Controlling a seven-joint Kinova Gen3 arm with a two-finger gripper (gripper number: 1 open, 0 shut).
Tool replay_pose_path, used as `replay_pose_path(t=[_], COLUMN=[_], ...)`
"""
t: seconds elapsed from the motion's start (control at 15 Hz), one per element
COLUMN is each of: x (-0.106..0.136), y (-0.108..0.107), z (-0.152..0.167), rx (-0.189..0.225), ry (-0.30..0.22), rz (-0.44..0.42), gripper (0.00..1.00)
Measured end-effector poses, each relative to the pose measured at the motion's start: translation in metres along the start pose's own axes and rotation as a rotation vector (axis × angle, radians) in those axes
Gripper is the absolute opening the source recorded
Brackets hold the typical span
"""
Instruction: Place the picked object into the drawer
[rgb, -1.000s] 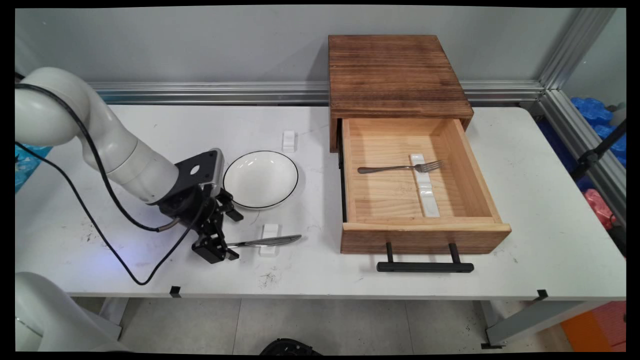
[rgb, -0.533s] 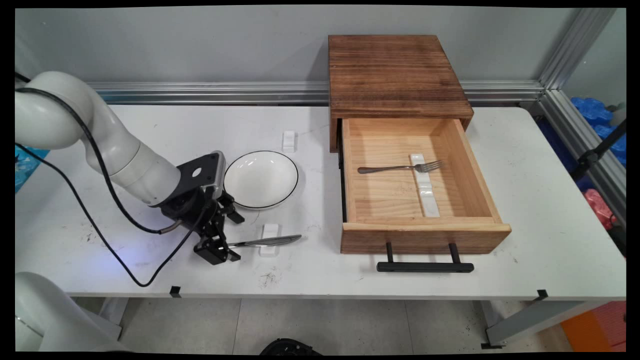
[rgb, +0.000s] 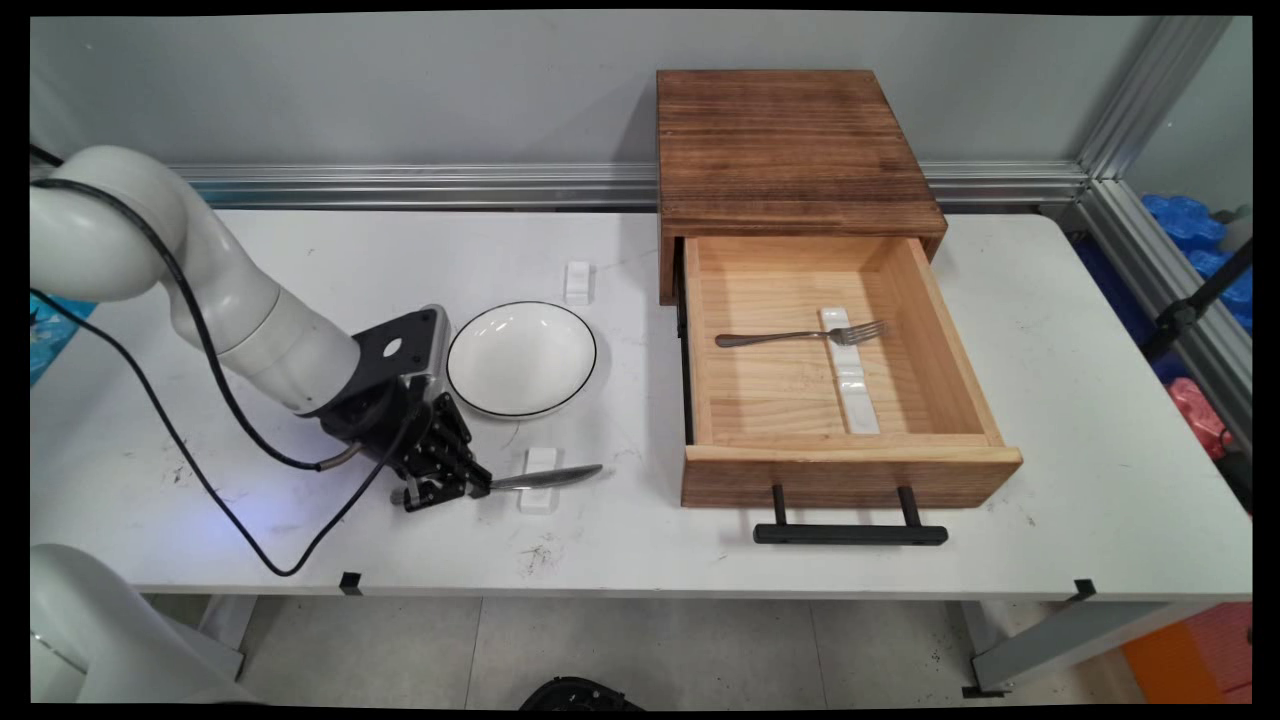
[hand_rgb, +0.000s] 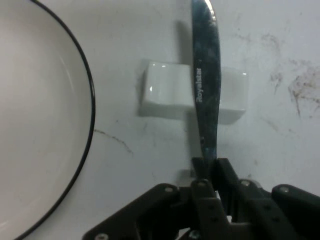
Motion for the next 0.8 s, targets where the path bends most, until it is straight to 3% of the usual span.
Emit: replay_pose_path(t=[0.8], x=[0.0052], y=[-0.0018], z=[-0.0094], rx=[0.002], ry=[0.0], rz=[-0.006], gripper=[0.0])
